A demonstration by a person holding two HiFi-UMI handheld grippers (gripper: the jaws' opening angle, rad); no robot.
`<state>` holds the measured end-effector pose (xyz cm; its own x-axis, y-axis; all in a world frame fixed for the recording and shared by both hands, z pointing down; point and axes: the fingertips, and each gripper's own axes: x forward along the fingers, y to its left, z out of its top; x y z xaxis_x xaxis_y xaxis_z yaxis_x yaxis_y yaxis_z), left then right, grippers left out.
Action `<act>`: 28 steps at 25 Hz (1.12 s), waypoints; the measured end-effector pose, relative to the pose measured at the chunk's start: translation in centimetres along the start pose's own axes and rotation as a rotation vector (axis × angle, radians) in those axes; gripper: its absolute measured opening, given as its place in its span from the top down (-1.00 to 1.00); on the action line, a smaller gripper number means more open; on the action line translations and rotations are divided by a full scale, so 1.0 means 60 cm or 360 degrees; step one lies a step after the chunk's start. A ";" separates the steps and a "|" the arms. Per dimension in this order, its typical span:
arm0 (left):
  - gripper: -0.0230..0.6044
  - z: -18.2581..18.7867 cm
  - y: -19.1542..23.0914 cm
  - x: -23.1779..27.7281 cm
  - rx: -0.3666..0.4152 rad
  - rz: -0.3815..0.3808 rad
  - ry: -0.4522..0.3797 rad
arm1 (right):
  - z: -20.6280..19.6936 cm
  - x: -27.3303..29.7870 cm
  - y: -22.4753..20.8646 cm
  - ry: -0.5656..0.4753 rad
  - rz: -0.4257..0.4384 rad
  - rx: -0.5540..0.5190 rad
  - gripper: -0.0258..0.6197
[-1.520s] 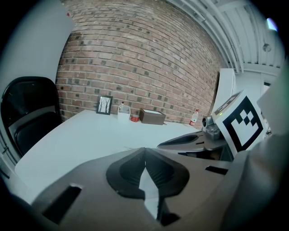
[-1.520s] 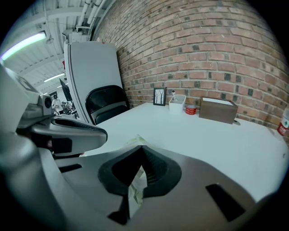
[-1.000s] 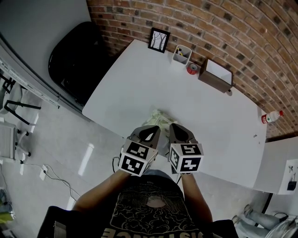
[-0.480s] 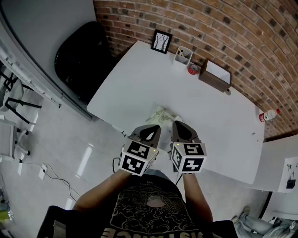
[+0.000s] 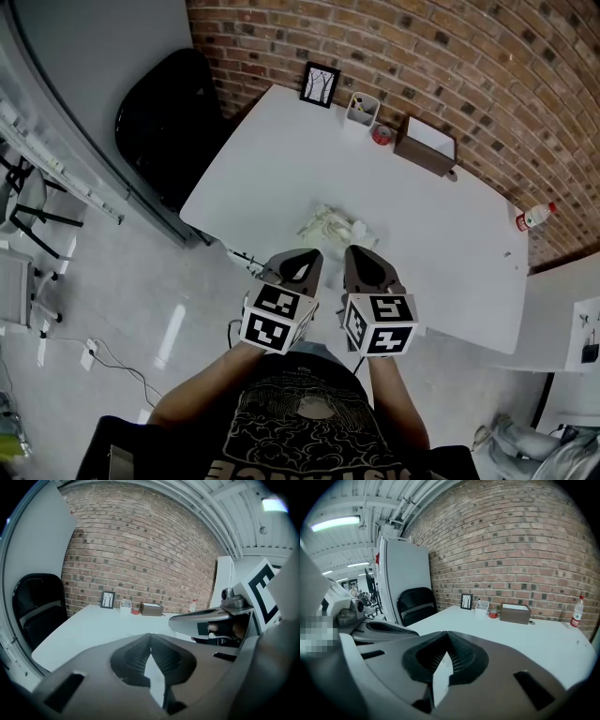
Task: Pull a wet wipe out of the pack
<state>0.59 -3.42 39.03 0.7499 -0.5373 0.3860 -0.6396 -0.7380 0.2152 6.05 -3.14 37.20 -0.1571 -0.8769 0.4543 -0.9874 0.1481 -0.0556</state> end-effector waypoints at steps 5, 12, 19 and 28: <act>0.89 -0.005 -0.018 -0.029 0.0014 -0.0013 -0.0026 | -0.007 -0.037 0.024 -0.0038 -0.0009 0.0003 0.87; 0.89 -0.014 -0.046 -0.068 0.0018 -0.0032 -0.0053 | -0.017 -0.090 0.053 -0.0090 -0.0024 0.0017 0.87; 0.89 -0.026 -0.072 -0.092 0.0022 -0.0066 -0.0055 | -0.036 -0.120 0.078 -0.0086 -0.0013 0.0018 0.87; 0.89 -0.032 -0.082 -0.103 0.0032 -0.0076 -0.0054 | -0.047 -0.134 0.087 -0.0087 -0.0020 0.0017 0.87</act>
<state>-1.22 4.29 37.31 0.7850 -0.5147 0.3448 -0.5997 -0.7709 0.2147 2.21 5.97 35.80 -0.1450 -0.9023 0.4060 -0.9894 0.1321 -0.0597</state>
